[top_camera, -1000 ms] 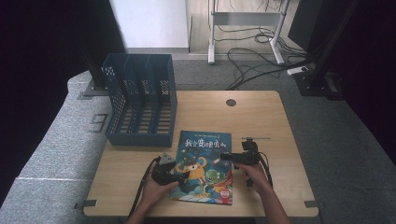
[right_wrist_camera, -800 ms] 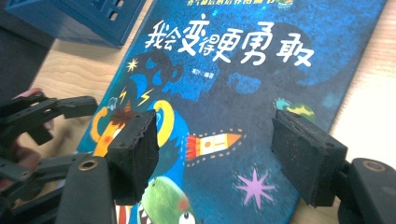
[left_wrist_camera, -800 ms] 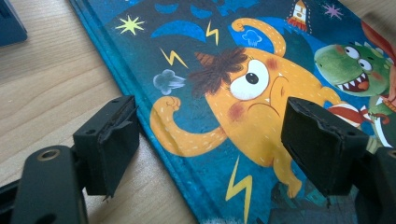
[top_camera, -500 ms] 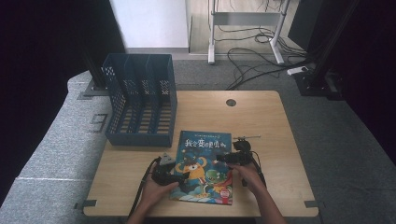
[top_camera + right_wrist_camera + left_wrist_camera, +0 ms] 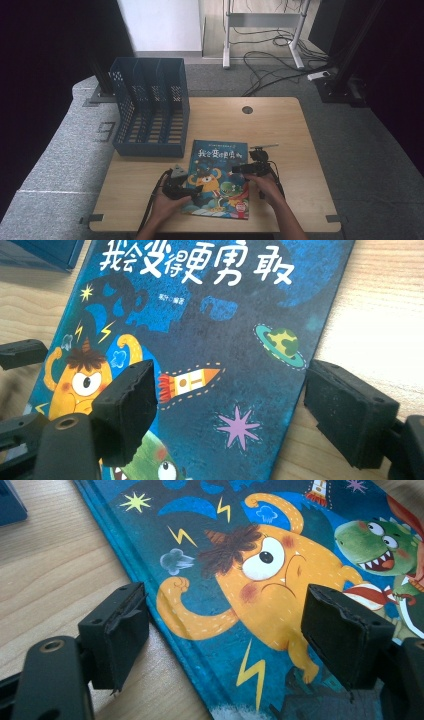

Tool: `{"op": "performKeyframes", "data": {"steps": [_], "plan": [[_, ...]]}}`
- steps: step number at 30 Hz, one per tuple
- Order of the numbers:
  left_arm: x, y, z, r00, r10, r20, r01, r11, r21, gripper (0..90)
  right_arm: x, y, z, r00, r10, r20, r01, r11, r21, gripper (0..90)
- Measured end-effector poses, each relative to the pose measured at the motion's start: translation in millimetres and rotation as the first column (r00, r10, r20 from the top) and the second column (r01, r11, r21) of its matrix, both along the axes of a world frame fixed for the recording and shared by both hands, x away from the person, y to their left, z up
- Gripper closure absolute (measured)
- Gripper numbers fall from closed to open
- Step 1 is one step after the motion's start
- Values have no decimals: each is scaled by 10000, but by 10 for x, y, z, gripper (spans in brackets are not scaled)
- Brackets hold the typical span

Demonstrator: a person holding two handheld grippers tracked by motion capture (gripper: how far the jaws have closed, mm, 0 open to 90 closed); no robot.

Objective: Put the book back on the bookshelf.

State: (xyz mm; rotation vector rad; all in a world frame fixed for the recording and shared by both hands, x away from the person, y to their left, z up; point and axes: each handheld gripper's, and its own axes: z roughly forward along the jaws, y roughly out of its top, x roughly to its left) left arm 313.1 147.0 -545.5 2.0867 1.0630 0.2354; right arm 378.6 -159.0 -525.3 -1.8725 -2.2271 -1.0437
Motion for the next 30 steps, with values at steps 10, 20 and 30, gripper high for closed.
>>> {"op": "performKeyframes", "data": {"steps": [10,20,30], "plan": [[3,7,0,10000,-60,-22,60,10000,-34,192,41,2,-3,9991,-185,-378,186,9998,11,201],[-2,0,-2,10000,-60,38,60,10000,45,191,77,-4,6,9975,-192,-673,201,9997,117,193],[-5,-4,-6,10000,-45,87,44,10000,77,191,77,-3,5,9979,-150,-631,158,9998,120,189]]}}
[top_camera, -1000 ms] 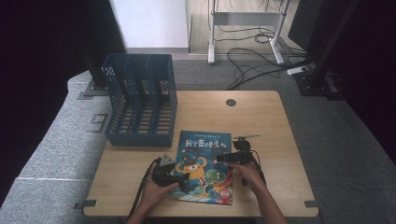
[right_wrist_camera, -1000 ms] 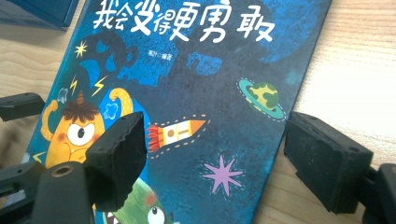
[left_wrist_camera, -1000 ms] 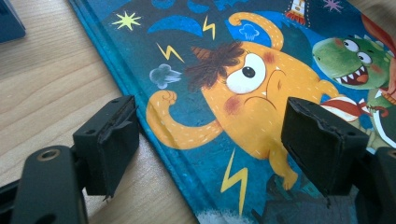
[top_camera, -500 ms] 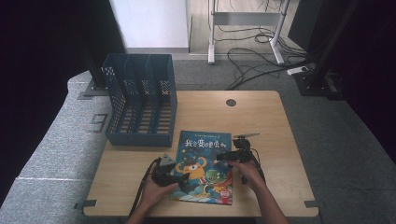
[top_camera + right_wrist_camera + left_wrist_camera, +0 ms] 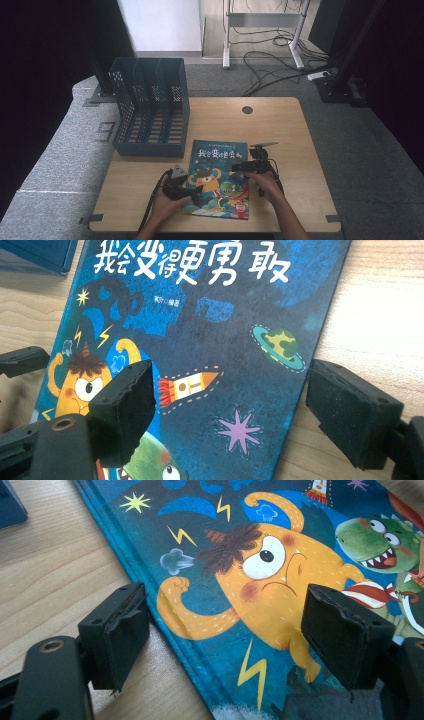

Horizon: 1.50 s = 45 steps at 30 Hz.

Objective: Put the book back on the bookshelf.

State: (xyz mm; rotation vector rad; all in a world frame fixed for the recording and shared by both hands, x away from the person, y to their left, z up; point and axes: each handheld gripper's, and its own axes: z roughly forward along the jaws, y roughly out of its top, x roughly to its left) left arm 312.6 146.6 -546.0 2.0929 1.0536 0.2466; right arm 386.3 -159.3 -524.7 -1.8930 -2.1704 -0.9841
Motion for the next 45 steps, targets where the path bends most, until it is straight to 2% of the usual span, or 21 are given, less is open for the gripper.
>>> {"op": "performKeyframes", "data": {"steps": [9,17,20,25,29,34,37,45], "plan": [[-6,-7,-3,10000,11,54,-11,10000,55,191,-8,-4,-1,9999,18,101,-18,10000,-19,199],[-14,-25,-7,9999,28,130,-30,9999,163,181,1,-86,-2,9998,43,-213,-29,9978,661,214],[-13,-23,-7,9999,32,126,-34,9999,153,181,3,-123,-17,9989,165,-439,-116,9939,1097,223],[-7,-13,-5,10000,-2,74,1,10000,80,181,-8,-144,-17,9994,158,-311,-114,9905,1367,245],[1,5,-1,10000,-52,-19,52,10000,-47,182,-20,-156,19,9999,123,-35,-118,9915,1298,297],[7,20,0,9999,-24,-113,21,9997,-245,183,-60,-108,95,9974,293,655,-329,9980,543,333],[6,23,2,9999,-56,-142,52,9997,-256,183,-73,-91,111,9960,239,857,-270,9990,351,352],[11,39,6,9997,-119,-221,112,9993,-355,183,-71,-108,132,9917,244,1262,-305,9985,464,377]]}}
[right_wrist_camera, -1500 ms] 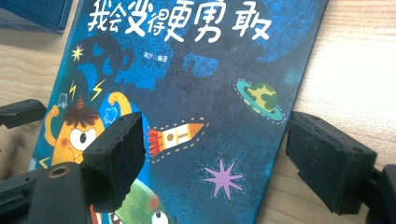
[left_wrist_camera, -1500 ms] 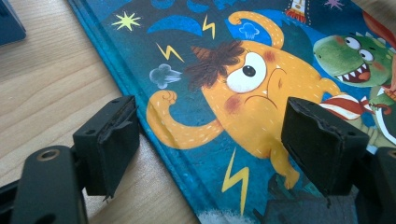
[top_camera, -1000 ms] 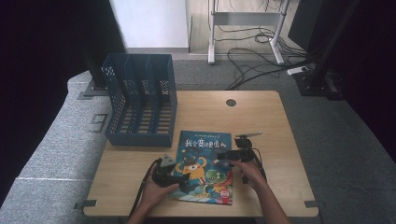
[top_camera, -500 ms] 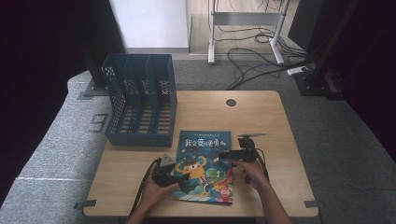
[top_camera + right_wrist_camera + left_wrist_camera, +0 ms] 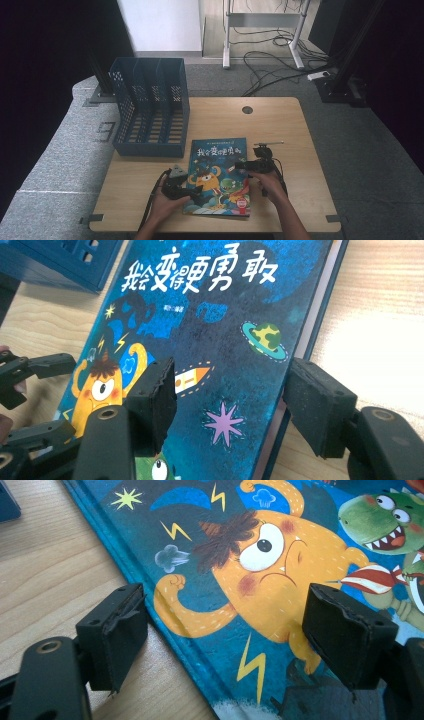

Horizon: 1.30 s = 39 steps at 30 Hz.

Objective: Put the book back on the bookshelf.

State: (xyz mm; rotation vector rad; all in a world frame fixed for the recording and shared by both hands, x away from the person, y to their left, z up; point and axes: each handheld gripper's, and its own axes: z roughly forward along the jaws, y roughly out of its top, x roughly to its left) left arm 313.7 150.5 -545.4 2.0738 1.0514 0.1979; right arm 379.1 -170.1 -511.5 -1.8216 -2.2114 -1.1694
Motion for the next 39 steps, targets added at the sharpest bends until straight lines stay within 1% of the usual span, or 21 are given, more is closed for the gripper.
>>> {"op": "performKeyframes", "data": {"steps": [6,9,12,18,20,25,31,39], "plan": [[-5,7,13,10000,-56,-19,56,10000,-45,183,-4,-24,45,9999,24,148,-28,9997,245,392],[-27,-7,36,9999,-138,59,138,9999,95,184,-1,-25,79,9997,-7,250,-1,9995,331,396],[-41,-14,53,9997,-224,104,223,9996,146,182,2,-17,112,9993,25,364,-37,9994,337,400],[-30,13,59,9994,-355,-30,355,9994,-44,181,5,-21,178,9984,114,558,-143,9985,520,403],[-25,17,59,9992,-386,-50,385,9992,-41,183,15,-31,185,9985,132,525,-167,9977,663,403],[-22,18,61,9992,-404,-68,404,9992,-43,183,62,-20,196,9990,124,434,-150,9981,605,402],[-23,17,67,9991,-418,-74,418,9991,-44,184,108,23,230,9981,131,595,-159,9988,467,402],[-10,29,68,9992,-390,-123,388,9991,-169,181,115,25,254,9969,182,767,-227,9980,589,408]]}}
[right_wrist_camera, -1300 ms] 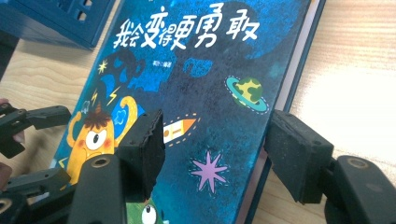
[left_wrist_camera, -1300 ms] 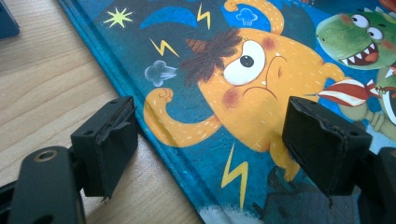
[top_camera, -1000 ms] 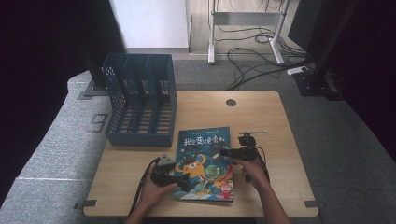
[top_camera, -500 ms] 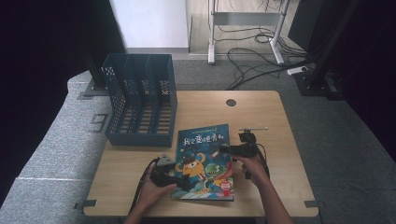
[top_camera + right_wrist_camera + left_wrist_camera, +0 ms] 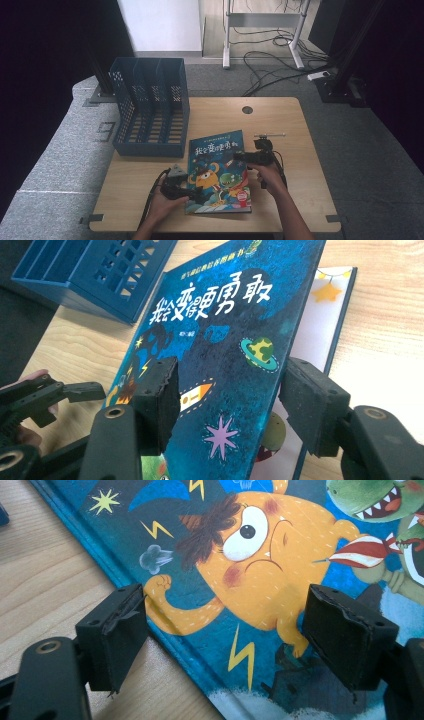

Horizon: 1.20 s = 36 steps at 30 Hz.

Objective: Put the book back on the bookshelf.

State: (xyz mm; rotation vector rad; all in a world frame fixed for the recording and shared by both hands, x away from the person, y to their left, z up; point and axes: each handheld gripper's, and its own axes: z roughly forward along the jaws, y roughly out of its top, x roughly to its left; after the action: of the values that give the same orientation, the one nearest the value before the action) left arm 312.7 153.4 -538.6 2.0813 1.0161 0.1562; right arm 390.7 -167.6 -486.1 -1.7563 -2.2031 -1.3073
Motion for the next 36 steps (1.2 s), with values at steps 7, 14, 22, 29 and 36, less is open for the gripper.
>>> {"op": "performKeyframes", "data": {"steps": [7,14,22,29,36], "plan": [[47,98,22,9993,364,7,-364,9993,65,203,18,33,115,9997,179,136,-179,9998,1,409],[52,102,20,9993,377,-57,-376,9993,50,203,37,95,189,9994,233,261,-232,9997,-68,409],[58,115,20,9991,417,-115,-418,9991,-27,203,74,151,239,9991,339,267,-335,9993,-153,412],[60,120,17,9991,398,-108,-399,9992,-64,202,115,178,259,9991,333,272,-327,9992,-229,422],[70,135,17,9992,370,-171,-373,9991,-199,203,131,185,310,9982,470,383,-461,9987,-229,472]]}}
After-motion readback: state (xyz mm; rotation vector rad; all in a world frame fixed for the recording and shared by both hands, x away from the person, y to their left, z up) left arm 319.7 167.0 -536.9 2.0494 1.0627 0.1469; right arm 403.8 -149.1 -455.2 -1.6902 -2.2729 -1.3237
